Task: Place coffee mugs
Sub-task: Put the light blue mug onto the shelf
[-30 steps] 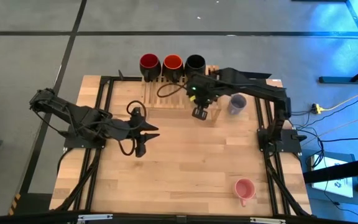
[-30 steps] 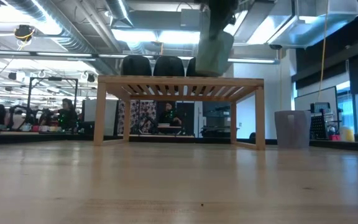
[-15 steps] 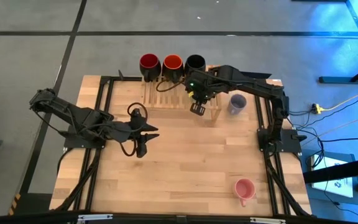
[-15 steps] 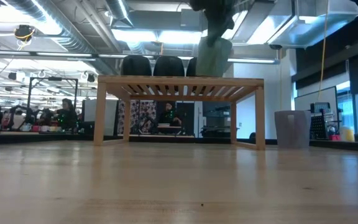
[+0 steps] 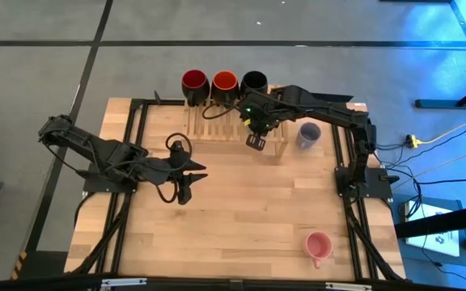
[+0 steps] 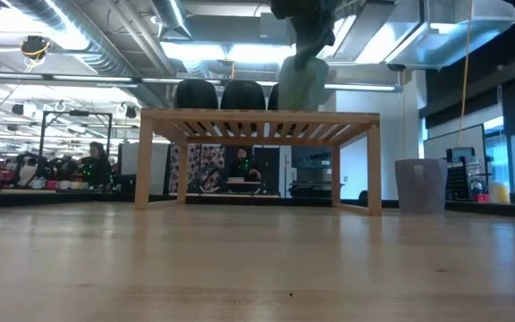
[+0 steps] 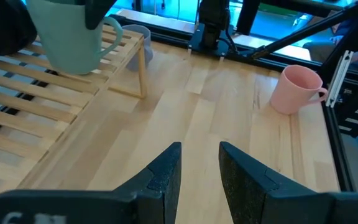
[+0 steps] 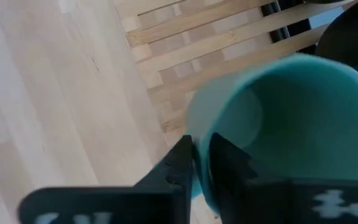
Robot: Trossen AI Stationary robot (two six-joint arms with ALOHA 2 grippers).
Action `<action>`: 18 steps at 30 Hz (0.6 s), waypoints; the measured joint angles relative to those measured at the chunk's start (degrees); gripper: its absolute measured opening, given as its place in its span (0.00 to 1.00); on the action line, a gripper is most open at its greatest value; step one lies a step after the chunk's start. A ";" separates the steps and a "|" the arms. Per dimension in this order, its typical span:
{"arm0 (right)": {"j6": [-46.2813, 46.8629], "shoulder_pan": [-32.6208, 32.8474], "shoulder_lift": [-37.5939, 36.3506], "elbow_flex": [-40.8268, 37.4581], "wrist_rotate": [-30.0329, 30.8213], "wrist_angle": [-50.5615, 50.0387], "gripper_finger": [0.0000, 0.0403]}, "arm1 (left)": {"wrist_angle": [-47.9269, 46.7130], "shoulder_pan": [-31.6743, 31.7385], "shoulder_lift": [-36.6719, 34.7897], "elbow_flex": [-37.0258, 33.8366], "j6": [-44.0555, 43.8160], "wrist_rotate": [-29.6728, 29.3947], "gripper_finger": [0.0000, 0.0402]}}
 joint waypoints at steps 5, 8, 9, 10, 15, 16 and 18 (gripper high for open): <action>-0.05 0.00 0.09 0.00 0.47 0.01 0.19 | 0.04 0.00 0.00 0.00 -0.01 -0.02 0.25; -0.03 0.02 0.13 0.00 1.47 0.69 0.24 | 0.04 0.00 0.00 0.00 0.04 -0.04 0.25; -0.03 0.02 0.13 0.00 2.00 1.22 0.26 | 0.04 0.00 0.00 0.00 0.04 -0.04 0.25; 0.02 0.02 0.13 0.00 2.74 1.93 0.27 | 0.04 0.00 0.00 0.00 0.04 -0.04 0.25; 0.65 0.02 0.13 0.00 6.85 3.66 0.33 | 0.04 0.00 0.00 0.00 0.02 -0.05 0.25; 0.65 0.00 0.14 0.00 6.79 3.69 0.33 | 0.04 0.00 0.00 0.00 -0.01 -0.04 0.25; 0.68 0.02 0.15 0.00 5.98 3.74 0.34 | 0.04 0.00 0.00 0.00 -0.57 -0.04 0.25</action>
